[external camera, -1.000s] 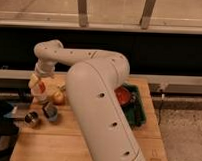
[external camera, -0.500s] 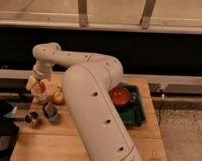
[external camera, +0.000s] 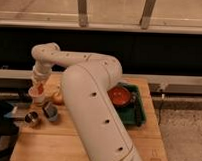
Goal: Place pepper in paper cup
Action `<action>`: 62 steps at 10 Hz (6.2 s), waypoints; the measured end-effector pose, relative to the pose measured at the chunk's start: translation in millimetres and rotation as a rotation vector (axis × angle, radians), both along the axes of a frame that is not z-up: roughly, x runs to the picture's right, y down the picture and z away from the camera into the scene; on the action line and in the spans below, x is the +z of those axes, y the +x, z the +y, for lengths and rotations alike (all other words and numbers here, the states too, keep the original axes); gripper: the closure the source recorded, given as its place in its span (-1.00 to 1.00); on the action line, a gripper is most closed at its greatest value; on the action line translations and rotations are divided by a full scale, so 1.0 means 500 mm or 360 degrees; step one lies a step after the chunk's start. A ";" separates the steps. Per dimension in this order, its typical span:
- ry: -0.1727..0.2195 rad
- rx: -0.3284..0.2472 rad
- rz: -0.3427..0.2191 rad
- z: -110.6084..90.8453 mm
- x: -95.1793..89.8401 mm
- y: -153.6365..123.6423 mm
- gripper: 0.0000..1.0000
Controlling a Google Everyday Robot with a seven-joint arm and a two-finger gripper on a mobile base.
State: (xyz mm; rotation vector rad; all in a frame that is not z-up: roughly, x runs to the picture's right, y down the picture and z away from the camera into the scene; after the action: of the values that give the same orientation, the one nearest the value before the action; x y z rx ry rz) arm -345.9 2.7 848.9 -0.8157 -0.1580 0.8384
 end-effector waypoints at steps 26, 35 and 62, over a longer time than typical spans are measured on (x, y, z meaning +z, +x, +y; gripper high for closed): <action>0.0022 -0.0111 -0.0060 -0.028 -0.098 -0.031 0.88; -0.0030 -0.0093 -0.0070 -0.008 -0.081 -0.031 0.36; 0.0014 -0.0093 -0.0019 -0.026 -0.087 -0.005 -0.60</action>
State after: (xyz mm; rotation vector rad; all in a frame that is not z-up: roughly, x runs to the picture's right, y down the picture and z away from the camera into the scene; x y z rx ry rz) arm -348.3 -10.5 805.3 -0.8137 -0.1472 0.7773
